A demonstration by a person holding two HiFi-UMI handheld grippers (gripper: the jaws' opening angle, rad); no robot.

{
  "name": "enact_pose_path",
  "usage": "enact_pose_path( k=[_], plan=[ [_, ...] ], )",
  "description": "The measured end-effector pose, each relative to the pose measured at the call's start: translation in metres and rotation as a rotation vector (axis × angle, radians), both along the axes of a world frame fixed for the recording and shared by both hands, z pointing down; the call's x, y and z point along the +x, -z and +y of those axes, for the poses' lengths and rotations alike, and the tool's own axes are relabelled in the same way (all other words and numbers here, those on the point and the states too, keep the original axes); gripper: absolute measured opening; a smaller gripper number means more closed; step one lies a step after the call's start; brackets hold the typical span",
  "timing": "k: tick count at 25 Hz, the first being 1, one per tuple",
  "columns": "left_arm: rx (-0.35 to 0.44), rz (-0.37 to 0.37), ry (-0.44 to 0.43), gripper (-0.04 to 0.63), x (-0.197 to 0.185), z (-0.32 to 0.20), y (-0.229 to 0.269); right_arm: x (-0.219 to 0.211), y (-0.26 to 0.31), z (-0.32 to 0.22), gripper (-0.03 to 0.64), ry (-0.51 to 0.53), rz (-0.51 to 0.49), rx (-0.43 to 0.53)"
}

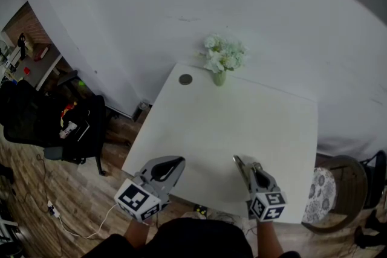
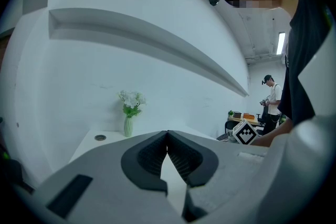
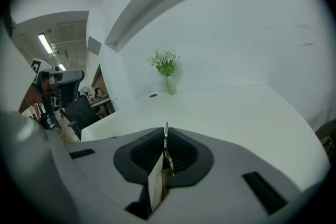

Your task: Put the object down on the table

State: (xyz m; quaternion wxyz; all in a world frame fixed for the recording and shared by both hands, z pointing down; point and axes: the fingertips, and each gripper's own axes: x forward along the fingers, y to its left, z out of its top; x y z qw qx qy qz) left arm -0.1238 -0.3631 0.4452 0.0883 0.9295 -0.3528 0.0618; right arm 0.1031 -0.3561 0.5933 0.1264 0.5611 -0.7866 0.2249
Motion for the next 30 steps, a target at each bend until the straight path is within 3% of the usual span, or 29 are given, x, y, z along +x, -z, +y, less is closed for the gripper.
enact_pose_path(
  k=[30],
  plan=[
    [0.005,0.008,-0.013,0.000,-0.006,0.010,0.000,0.001,-0.027,0.018,0.025,-0.023,-0.043,-0.069]
  ],
)
